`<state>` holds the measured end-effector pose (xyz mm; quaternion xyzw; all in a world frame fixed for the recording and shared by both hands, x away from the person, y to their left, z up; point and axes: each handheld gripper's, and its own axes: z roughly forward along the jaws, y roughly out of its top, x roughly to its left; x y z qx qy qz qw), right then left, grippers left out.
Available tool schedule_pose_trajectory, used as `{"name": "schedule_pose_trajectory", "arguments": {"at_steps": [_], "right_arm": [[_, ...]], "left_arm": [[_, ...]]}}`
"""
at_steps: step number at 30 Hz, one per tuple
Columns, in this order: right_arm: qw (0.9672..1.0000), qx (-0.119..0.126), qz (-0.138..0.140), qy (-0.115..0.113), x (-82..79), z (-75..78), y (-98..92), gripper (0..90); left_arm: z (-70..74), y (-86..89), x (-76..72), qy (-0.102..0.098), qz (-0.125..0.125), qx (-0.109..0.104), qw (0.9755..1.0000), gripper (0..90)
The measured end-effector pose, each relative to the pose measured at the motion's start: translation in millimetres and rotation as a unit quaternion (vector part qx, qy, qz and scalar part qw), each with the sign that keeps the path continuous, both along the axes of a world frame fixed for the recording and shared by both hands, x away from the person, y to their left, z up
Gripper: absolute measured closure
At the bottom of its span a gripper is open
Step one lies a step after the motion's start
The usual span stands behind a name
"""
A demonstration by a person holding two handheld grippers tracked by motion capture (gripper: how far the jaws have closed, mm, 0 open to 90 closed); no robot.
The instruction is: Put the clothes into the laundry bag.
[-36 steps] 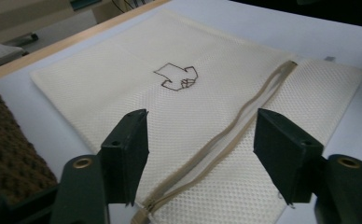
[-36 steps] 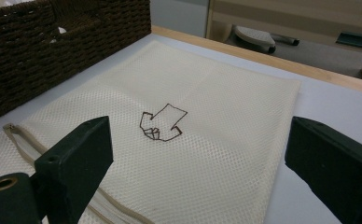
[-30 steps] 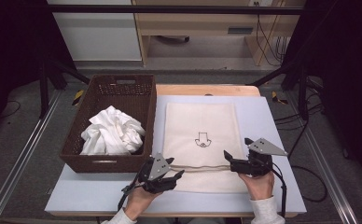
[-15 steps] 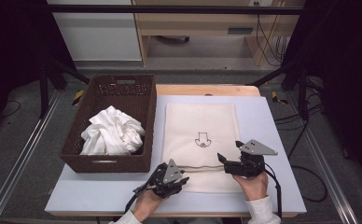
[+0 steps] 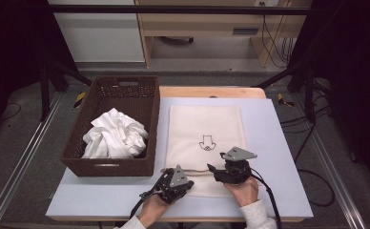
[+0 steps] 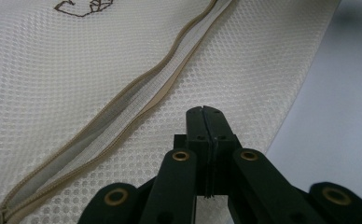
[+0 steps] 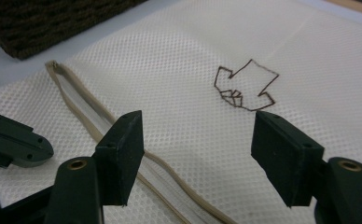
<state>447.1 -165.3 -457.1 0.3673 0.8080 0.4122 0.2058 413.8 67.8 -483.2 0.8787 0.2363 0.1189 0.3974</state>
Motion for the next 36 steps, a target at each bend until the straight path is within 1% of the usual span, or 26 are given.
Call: {"name": "schedule_pose_trajectory", "arguments": {"at_steps": [1,2,3,4,6,7,11,14,17,18,19,20,22,24,26,29,33,34,36], "right_arm": [[0.9999,-0.008,0.004,0.009,2.7,-5.8,4.5,39.3],[0.9999,-0.008,0.004,0.009,2.7,-5.8,4.5,39.3],[0.9998,-0.012,0.006,0.014,3.8,-8.4,6.3,40.7],[0.9995,-0.022,0.01,0.02,5.2,-12.5,9.8,43.9],[0.9992,-0.029,0.014,0.026,6.0,-15.5,12.3,47.4],[0.9992,-0.029,0.014,0.026,6.0,-15.5,12.3,47.4],[0.9983,-0.044,0.018,0.033,7.1,-20.2,14.4,53.6],[0.9979,-0.047,0.019,0.041,7.5,-22.6,14.5,58.0],[0.9977,-0.046,0.028,0.042,7.3,-23.4,15.2,64.2],[0.9974,-0.047,0.032,0.045,6.4,-23.2,15.6,68.0],[0.9974,-0.047,0.032,0.045,6.4,-23.2,15.6,68.0],[0.9969,-0.049,0.038,0.05,5.5,-22.7,15.2,70.9],[0.9963,-0.05,0.042,0.055,4.4,-22.3,14.3,73.8],[0.9964,-0.048,0.042,0.057,4.0,-22.7,14.2,74.5],[0.9964,-0.048,0.041,0.055,3.4,-23.3,15.0,77.6],[0.9966,-0.049,0.041,0.052,2.9,-23.7,15.7,79.3],[0.9967,-0.048,0.04,0.052,3.2,-23.9,15.5,81.8],[0.9968,-0.049,0.04,0.05,3.5,-23.8,15.4,84.7],[0.9969,-0.048,0.04,0.048,3.6,-23.7,15.2,85.6]], "left_arm": [[-0.9,-0.2,-0.1,0.0,0.0,-0.001,1.0,89.3],[-0.9,-0.2,-0.1,0.0,0.0,-0.001,1.0,89.3],[-0.9,-0.1,-0.1,-0.001,-0.001,0.0,1.0,89.3],[-1.0,0.2,0.3,-0.002,-0.003,0.002,1.0,89.3],[-2.7,0.6,-0.2,-0.003,0.0,-0.006,1.0,89.4],[-3.7,1.3,-0.4,-0.002,0.0,-0.011,0.9999,89.4],[-4.3,2.3,0.5,0.001,0.0,-0.016,0.9999,89.3],[-4.5,1.4,-1.0,-0.006,0.001,-0.013,0.9999,89.3],[-4.4,0.9,-2.2,-0.011,0.0,-0.009,0.9999,89.3],[-4.5,0.5,-2.8,-0.015,0.002,-0.007,0.9999,89.3],[-4.5,0.5,-2.8,-0.015,0.002,-0.007,0.9999,89.3],[-4.5,0.4,-2.9,-0.015,0.001,-0.007,0.9999,89.3],[-4.7,0.2,-3.2,-0.017,0.001,-0.007,0.9998,89.3],[-4.8,0.1,-3.4,-0.018,0.001,-0.007,0.9998,89.2],[-4.9,0.2,-3.5,-0.02,0.001,-0.007,0.9998,89.2],[-4.7,0.1,-3.8,-0.02,0.001,-0.005,0.9998,89.2],[-4.8,-1.0,-5.7,-0.029,0.001,0.001,0.9996,89.3],[-4.8,-1.1,-5.9,-0.03,0.001,0.001,0.9996,89.3],[-4.7,-0.9,-5.7,-0.029,0.001,0.001,0.9996,89.3]]}}
